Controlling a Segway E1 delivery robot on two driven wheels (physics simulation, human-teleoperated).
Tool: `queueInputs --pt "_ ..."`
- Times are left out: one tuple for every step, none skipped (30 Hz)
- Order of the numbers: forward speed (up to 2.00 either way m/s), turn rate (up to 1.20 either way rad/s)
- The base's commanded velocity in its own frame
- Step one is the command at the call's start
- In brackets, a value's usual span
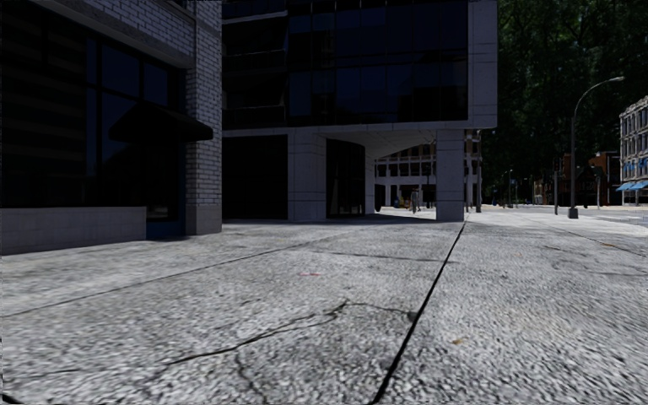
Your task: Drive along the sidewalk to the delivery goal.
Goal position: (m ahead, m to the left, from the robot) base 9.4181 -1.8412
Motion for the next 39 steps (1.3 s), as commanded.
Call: queueInputs --pt "1.86 0.0" --pt "1.86 0.0" --pt "1.86 0.0" --pt "1.86 0.0" --pt "1.86 0.0" --pt "1.86 0.0" --pt "1.86 0.0" --pt "1.86 0.0" --pt "1.86 0.0" --pt "1.86 0.0" --pt "1.86 0.0" --pt "1.86 0.0" --pt "1.86 0.0" --pt "1.86 0.0" --pt "1.86 0.0" --pt "1.86 0.0" --pt "1.86 0.0" --pt "1.86 0.0" --pt "1.86 0.0" --pt "1.86 -0.2" --pt "1.86 -0.47" --pt "1.86 -0.77" --pt "1.86 -0.94" --pt "1.86 -0.97" --pt "1.86 -0.97" --pt "1.86 -0.95" --pt "1.86 0.0" --pt "1.86 0.0" --pt "1.86 0.0" --pt "1.86 0.0" --pt "1.86 0.0" --pt "1.86 0.0" --pt "1.86 0.0" --pt "1.86 0.0" --pt "1.86 0.0" --pt "1.86 0.0" --pt "1.86 0.0" --pt "1.87 0.0" --pt "1.87 0.0"
